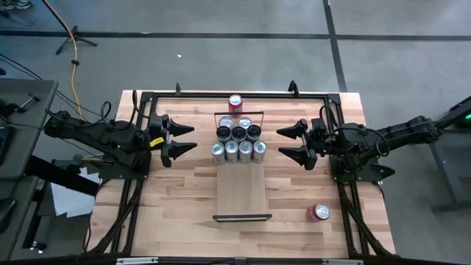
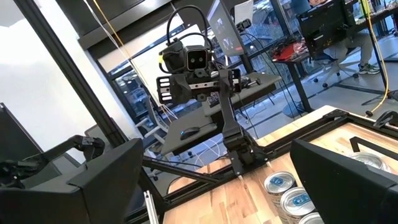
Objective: Place canned beverage on shelf
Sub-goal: Put the bottom red soda can on the shelf
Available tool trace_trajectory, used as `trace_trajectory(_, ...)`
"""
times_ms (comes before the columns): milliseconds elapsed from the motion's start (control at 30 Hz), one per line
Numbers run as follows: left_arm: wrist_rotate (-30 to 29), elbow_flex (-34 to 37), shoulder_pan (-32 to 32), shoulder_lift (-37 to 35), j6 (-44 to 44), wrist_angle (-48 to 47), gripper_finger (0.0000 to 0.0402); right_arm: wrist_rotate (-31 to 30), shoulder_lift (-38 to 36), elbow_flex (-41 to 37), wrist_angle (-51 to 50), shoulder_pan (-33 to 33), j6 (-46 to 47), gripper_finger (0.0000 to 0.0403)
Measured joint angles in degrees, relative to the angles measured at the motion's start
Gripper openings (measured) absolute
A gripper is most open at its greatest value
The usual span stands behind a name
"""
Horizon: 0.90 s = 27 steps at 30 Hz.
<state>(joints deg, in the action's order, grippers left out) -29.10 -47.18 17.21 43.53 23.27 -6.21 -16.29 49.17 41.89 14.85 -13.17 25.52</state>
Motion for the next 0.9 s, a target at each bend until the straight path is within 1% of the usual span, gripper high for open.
trace_trajectory(133,0.00,0.00,0.00,0.00,-0.59,-0.01,0.0299,0.00,0.00,0.00,0.00,0.02,1.94,0.0394)
trace_trajectory(233,0.00,0.00,0.00,0.00,-0.92,-0.02,0.0299,0.38,0.00,0.00,-0.02,0.02,7.88,0.0394)
trace_trajectory(300,0.00,0.00,0.00,0.00,-0.92,-0.01,0.0299,2.45,0.00,0.01,-0.29,0.04,13.70,0.0394)
trace_trajectory(367,0.00,0.00,0.00,0.00,-0.90,-0.01,0.0299,6.50,-0.02,0.87,-4.23,-0.21,19.95,0.0394)
trace_trajectory(433,0.02,0.00,0.00,0.00,-0.92,-0.02,0.0299,10.16,0.40,3.79,-14.18,-1.35,26.22,0.0394)
trace_trajectory(500,0.02,0.00,0.00,0.04,-0.92,-0.08,0.0299,12.82,1.70,7.78,-27.45,-3.16,32.07,0.0394)
trace_trajectory(567,0.02,0.00,0.02,0.04,-0.92,-0.24,0.0299,15.30,4.10,12.20,-41.42,-5.80,37.10,0.0394)
trace_trajectory(667,0.02,0.00,0.00,0.04,-0.92,-0.58,0.0298,18.97,8.68,18.47,-58.12,-10.61,43.83,0.0394)
trace_trajectory(800,0.02,0.00,0.02,0.04,-0.92,-0.66,0.0298,19.83,15.51,25.33,-76.38,-17.28,53.27,0.0394)
trace_trajectory(900,0.02,0.00,0.02,0.04,-0.92,-1.22,0.0298,19.85,20.12,28.56,-86.08,-21.47,60.83,0.0394)
